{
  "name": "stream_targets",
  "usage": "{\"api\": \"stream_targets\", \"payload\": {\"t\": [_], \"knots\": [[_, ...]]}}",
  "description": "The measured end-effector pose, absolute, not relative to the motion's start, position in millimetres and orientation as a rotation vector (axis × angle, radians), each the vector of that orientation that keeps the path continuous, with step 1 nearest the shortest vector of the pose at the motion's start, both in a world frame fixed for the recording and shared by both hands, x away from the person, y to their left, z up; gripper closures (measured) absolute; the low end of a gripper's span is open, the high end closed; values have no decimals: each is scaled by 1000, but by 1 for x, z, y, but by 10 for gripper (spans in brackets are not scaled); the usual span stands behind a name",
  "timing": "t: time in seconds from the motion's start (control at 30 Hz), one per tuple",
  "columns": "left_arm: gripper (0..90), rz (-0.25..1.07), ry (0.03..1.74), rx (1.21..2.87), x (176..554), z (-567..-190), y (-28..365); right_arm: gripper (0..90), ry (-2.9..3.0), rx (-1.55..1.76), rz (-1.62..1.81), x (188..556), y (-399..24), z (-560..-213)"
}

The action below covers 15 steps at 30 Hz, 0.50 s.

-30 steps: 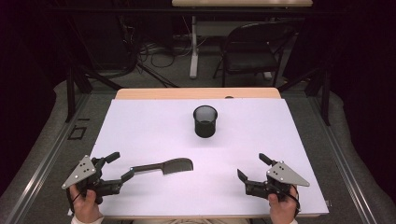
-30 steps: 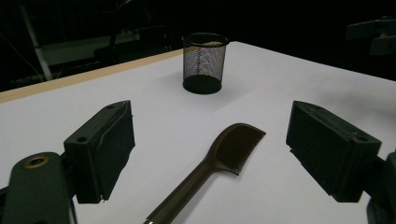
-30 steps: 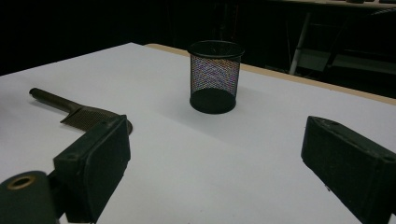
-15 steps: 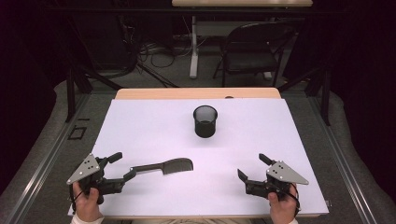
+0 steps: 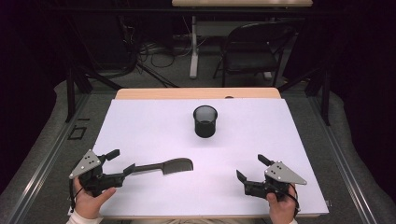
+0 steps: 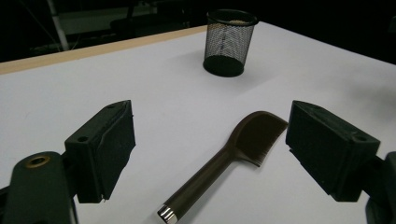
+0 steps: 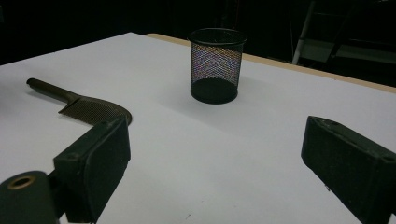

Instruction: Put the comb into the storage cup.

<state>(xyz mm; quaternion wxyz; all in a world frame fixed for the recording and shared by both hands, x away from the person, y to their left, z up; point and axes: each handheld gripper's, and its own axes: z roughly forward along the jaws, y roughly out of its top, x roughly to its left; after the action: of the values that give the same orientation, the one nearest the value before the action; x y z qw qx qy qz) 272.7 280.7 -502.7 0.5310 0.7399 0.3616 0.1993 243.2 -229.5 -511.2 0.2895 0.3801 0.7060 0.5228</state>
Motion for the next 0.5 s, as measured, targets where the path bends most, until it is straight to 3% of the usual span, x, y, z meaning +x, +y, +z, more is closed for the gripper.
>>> {"api": "stream_targets", "payload": {"t": [0.5], "knots": [[219, 477, 900, 1762, 282, -489, 281, 81, 1884, 1035, 1379, 247, -228, -513]]}}
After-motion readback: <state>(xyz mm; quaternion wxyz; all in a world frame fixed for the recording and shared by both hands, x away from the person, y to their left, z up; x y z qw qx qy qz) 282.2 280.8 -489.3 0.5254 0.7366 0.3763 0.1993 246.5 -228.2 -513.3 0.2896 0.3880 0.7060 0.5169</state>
